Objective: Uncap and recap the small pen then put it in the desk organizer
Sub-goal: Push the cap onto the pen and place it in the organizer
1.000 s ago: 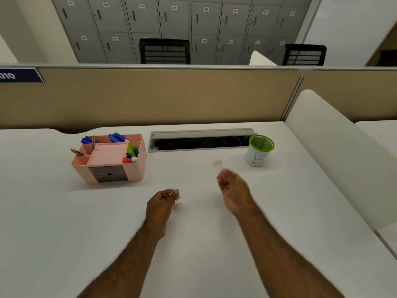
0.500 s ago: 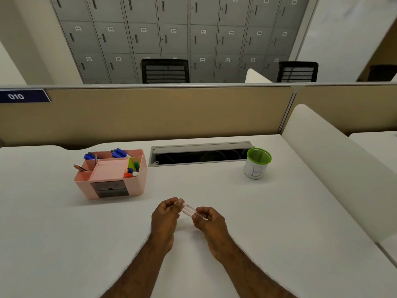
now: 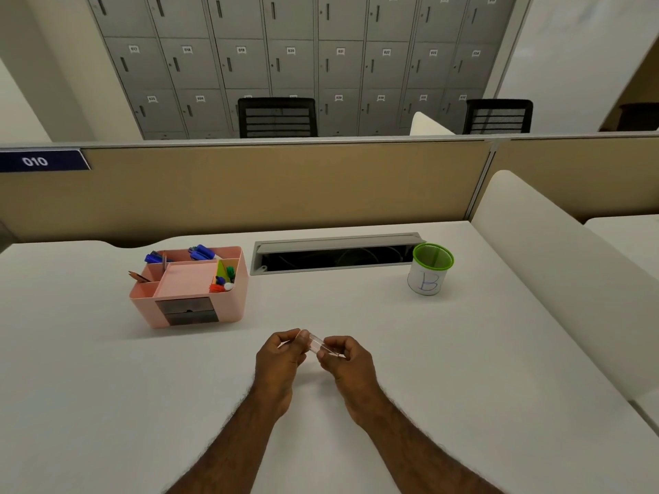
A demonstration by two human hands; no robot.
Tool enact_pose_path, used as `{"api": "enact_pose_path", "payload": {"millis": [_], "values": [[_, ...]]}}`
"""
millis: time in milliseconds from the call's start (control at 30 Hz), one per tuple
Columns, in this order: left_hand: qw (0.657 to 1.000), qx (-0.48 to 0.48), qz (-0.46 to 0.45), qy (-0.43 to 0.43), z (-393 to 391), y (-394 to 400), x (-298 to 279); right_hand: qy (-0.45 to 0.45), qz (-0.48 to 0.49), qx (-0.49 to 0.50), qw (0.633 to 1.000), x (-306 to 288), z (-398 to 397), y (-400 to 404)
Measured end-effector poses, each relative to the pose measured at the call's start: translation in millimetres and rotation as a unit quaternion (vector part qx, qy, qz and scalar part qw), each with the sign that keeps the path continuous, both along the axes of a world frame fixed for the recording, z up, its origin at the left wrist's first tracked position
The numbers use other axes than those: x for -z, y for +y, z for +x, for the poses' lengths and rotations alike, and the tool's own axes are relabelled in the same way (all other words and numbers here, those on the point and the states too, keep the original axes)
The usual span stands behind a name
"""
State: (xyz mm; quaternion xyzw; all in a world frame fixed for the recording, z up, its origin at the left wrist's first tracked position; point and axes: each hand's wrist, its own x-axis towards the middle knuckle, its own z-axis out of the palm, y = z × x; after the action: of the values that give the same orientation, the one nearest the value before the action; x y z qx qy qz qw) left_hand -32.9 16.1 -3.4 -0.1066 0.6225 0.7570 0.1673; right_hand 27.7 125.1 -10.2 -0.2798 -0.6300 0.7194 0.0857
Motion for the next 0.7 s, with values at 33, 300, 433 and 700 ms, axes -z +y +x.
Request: {"api": "enact_pose_path", "payload": {"millis": [33,300,433,700], "values": [[1.0,0.005,0.002,-0.003,-1,-1,0,-0.004,0.018,0.0,1.0,0,0,-1],[0.999,0.025,0.008,-0.02,-7,-10,1,0.013,0.198,-0.018,0.98,-2,2,-4],[0.999,0.033,0.015,-0.029,-13,-13,-4,0.068,0.293,-0.01,0.954,-1,1,-6],[0.996,0.043,0.073,-0.032,-10,-23,-9,0.045,0.252,-0.027,0.966,-5,-2,-8]]}}
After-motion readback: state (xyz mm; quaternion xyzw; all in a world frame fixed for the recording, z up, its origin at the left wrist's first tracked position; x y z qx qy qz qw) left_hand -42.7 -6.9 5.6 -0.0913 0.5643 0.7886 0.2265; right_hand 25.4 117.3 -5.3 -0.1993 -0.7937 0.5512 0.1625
